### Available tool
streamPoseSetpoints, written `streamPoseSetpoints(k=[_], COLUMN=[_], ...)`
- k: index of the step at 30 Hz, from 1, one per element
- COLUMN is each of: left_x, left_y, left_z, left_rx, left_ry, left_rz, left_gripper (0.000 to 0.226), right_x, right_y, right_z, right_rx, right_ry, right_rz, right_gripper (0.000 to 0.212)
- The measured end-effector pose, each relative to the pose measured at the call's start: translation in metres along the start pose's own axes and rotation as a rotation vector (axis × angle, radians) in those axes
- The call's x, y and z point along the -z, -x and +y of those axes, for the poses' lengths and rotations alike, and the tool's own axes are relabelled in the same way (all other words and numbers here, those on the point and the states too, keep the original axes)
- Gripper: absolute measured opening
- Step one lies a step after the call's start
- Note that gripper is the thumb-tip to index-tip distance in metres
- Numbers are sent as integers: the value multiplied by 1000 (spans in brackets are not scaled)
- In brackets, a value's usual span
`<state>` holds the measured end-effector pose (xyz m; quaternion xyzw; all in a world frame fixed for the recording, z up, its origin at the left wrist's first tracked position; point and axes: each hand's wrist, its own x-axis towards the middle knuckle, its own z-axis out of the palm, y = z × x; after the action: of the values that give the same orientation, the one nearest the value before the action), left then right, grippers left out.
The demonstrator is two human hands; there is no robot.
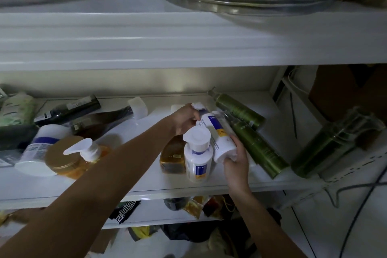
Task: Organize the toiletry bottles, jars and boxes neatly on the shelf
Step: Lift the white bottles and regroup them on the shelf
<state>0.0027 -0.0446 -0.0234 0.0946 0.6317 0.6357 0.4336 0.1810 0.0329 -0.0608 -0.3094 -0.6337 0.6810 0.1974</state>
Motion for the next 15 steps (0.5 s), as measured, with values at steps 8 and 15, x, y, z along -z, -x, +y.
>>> streamPoseSetpoints(k=[8,15], left_x=[7,18], left_y=[-4,2], left_z=[-9,-18], left_rx=[78,141], left_ry=[72,-101], left_rz=[160,138], left_gripper=[9,50], right_x=[9,22], right_y=[-30,-33], right_z=[8,21], right_rx=[293,405], right_ry=[518,1170], right_rz=[-87,-202], right_gripper=[52,64])
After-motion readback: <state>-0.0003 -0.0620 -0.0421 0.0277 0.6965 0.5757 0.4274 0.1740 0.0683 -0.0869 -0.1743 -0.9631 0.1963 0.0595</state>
